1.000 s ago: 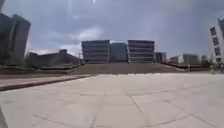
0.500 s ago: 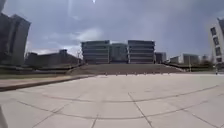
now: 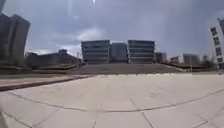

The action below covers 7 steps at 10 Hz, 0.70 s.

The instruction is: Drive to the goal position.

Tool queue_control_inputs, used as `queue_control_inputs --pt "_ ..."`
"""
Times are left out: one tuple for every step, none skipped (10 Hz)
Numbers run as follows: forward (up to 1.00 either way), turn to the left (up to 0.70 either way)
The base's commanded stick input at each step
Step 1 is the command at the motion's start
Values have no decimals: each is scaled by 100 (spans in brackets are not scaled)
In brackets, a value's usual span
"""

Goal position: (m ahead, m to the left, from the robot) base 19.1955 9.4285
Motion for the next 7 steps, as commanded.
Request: queue_control_inputs --pt "100 0" --pt "100 0" --pt "100 0" --pt "100 0" --pt "100 0" --pt "100 0" --pt "100 0"
